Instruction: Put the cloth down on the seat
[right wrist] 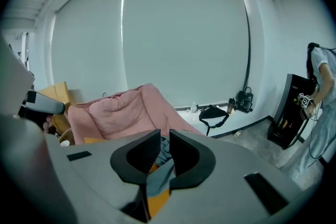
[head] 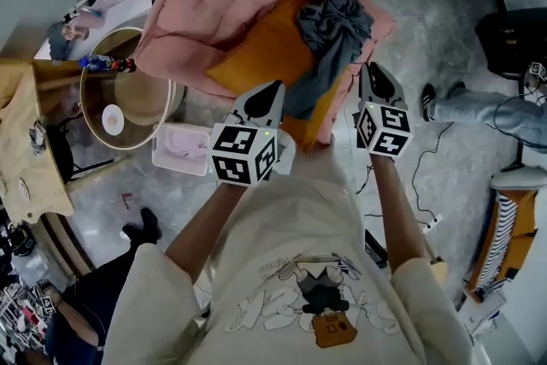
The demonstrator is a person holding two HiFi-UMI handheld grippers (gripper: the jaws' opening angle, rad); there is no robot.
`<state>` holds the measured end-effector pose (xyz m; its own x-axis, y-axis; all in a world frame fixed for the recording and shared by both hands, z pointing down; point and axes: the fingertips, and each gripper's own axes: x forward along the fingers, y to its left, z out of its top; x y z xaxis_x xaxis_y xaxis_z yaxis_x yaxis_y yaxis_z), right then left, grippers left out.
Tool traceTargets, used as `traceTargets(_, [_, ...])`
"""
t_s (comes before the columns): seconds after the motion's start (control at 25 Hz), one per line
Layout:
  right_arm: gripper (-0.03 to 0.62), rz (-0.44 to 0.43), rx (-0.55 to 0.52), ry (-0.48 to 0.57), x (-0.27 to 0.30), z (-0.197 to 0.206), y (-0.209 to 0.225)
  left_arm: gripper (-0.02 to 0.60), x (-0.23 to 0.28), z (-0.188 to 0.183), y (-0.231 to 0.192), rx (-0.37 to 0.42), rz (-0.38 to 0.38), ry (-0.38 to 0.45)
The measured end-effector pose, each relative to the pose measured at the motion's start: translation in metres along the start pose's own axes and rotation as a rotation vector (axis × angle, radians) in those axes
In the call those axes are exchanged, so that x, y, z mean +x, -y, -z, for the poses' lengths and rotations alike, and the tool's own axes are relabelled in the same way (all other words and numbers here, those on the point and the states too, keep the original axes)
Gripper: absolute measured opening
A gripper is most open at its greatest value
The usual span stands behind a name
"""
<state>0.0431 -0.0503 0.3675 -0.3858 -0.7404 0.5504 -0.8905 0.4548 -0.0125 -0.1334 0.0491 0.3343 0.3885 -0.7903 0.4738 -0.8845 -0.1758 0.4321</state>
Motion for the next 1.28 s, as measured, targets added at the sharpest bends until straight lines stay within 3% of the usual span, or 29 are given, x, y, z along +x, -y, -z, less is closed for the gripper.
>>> traceTargets(0.28, [0.058, -0.005, 0.062, 0.089, -0.069, -0.024, -0.038, 0.005, -0.048, -0.01, 0.012, 0.097, 0.045, 0.031])
traceTargets(0.44, [0.048, -0.077, 0.112, 0.098, -0.099, -0.031, -0.08, 0.005, -0.07, -0.019, 0.027, 0.063, 0.116, 0.046])
traceTargets(0.72, [0.046, -0.13, 0.127, 0.183, -0.148, -0.051, -0.139, 0.005, -0.103, -0.038, 0.066, 0.111, 0.206, 0.103])
traceTargets(0.84, [0.046, -0.137, 0.138, 0.212, -0.164, -0.06, -0.152, 0.005, -0.111, -0.046, 0.07, 0.137, 0.208, 0.138])
traceTargets(1.0, [0.046, -0.133, 0.173, 0.261, -0.188, -0.075, -0.161, 0.005, -0.123, -0.052, 0.078, 0.118, 0.23, 0.121])
traceTargets(1.12, [0.044, -0.132, 0.244, 0.265, -0.199, -0.077, -0.159, 0.005, -0.129, -0.048, 0.095, 0.161, 0.26, 0.121])
traceTargets(1.28, [0.021, -0.088, 0.223, 0.26, -0.203, -0.073, -0.157, 0.005, -0.123, -0.039, 0.102, 0.173, 0.282, 0.089])
